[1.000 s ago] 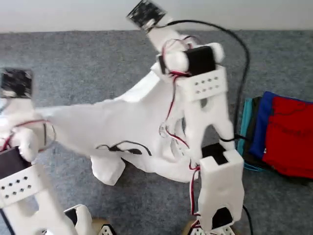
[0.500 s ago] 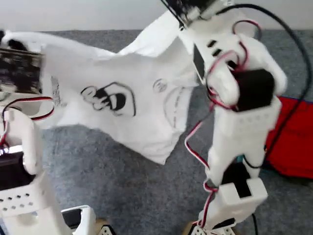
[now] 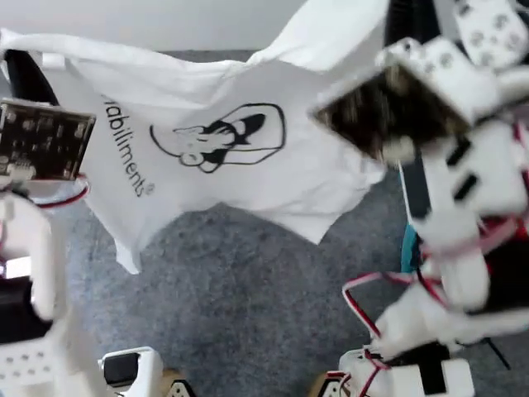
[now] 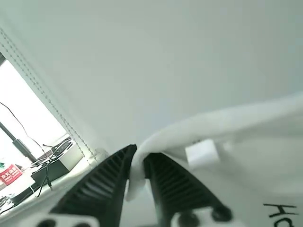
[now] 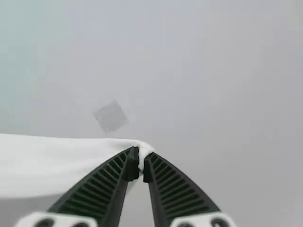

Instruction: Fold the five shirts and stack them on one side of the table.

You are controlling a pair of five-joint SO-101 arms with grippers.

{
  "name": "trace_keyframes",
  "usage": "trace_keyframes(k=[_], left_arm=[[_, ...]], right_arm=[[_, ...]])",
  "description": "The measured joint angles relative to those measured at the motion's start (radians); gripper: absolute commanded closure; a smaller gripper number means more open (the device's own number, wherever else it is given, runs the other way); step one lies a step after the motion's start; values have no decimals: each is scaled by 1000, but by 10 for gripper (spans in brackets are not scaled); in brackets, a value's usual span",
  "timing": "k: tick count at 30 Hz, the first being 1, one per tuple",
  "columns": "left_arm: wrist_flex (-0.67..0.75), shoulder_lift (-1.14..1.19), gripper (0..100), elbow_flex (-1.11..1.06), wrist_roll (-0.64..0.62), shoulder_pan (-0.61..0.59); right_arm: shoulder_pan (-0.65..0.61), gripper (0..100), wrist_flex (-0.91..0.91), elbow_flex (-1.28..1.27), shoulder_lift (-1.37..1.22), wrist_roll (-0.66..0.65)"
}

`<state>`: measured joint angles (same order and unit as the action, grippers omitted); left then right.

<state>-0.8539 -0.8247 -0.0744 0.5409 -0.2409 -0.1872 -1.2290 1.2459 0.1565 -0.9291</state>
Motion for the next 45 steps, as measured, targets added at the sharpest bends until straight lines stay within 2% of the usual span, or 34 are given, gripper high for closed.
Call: trace_keyframes(k=[8, 20, 24, 28, 32, 36, 40, 45], left_arm=[[-235, -98, 986, 140, 0, 21], [-471, -264, 986, 153, 0, 25], [-509, -269, 986, 117, 46, 25], [-511, -269, 986, -44, 126, 26], [-427, -265, 987, -282, 146, 32], [-213, -252, 987, -516, 146, 32], [12, -149, 987, -660, 146, 32], [195, 100, 987, -635, 146, 32]], right_arm=[[123, 987, 0, 6, 144, -26], [301, 987, -9, 25, 301, -31], [315, 987, -123, 25, 270, -71], [311, 987, -253, 12, 150, -69], [236, 987, -382, 9, -31, -64], [170, 987, -410, 9, -213, -25], [150, 987, -345, 9, -414, 37], [133, 987, -186, 8, -621, 69]])
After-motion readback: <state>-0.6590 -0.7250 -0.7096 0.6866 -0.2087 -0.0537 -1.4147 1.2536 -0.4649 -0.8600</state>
